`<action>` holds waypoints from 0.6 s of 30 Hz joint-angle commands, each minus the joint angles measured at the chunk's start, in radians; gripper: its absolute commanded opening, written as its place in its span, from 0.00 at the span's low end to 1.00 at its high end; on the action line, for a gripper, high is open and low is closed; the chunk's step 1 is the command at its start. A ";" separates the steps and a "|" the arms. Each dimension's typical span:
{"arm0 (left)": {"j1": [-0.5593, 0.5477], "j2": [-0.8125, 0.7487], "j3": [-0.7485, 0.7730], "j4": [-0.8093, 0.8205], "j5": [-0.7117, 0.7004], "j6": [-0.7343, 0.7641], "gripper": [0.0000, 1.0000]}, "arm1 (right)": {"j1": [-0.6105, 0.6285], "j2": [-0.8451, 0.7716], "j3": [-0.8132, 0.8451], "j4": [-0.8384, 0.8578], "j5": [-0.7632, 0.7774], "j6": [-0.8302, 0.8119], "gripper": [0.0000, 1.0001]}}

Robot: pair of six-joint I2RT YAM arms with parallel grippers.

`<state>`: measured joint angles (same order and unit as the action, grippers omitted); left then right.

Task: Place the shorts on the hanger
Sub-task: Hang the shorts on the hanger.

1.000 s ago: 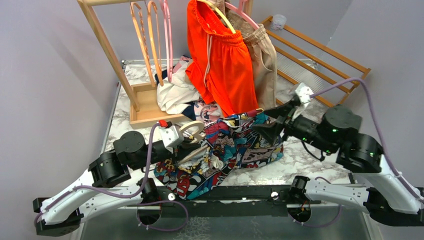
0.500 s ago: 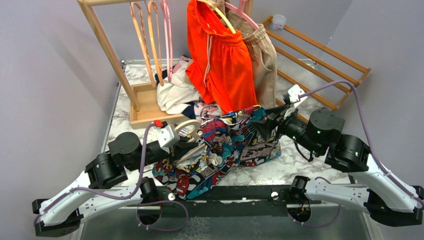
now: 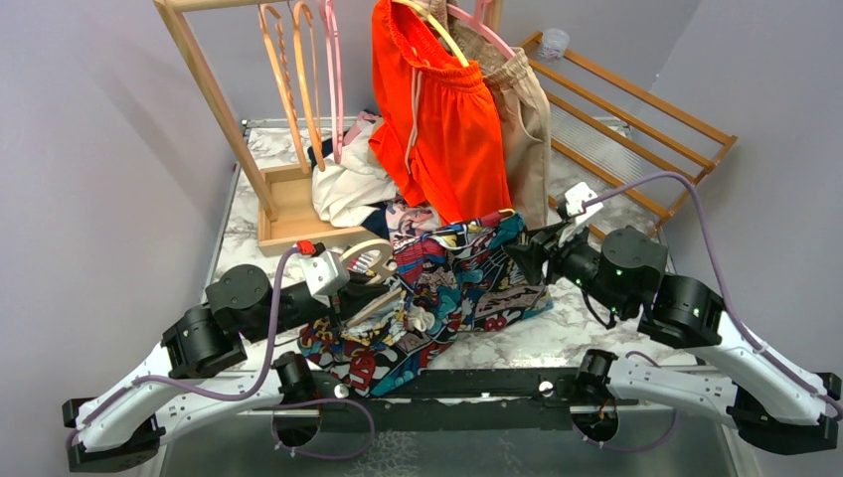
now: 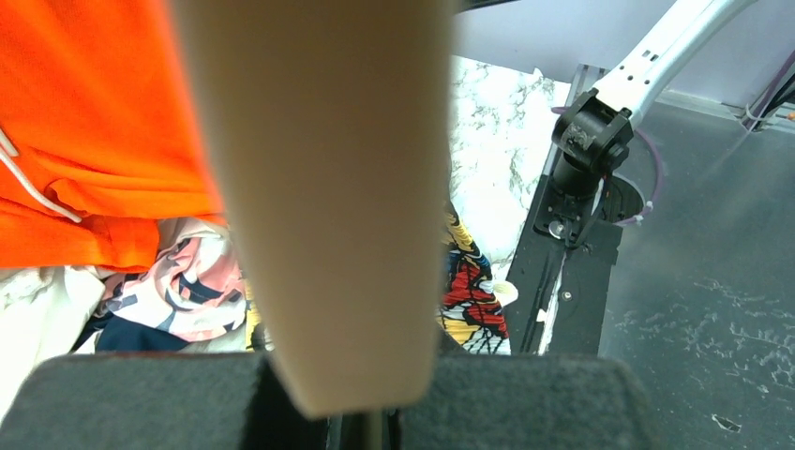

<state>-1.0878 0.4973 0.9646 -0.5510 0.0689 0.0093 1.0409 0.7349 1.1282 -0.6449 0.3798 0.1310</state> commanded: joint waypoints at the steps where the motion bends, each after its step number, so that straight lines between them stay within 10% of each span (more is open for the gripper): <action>1: 0.000 -0.011 0.054 0.046 -0.018 0.012 0.00 | 0.002 0.011 -0.009 0.028 -0.004 -0.003 0.52; 12: 0.000 -0.015 0.046 0.044 -0.013 0.009 0.00 | 0.001 0.018 -0.008 0.058 0.007 -0.042 0.03; 18: 0.000 -0.015 0.044 0.034 -0.007 0.012 0.00 | 0.001 0.003 0.064 0.011 0.037 -0.074 0.01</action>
<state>-1.0878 0.4973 0.9779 -0.5671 0.0669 0.0116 1.0409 0.7563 1.1198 -0.6338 0.3809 0.0933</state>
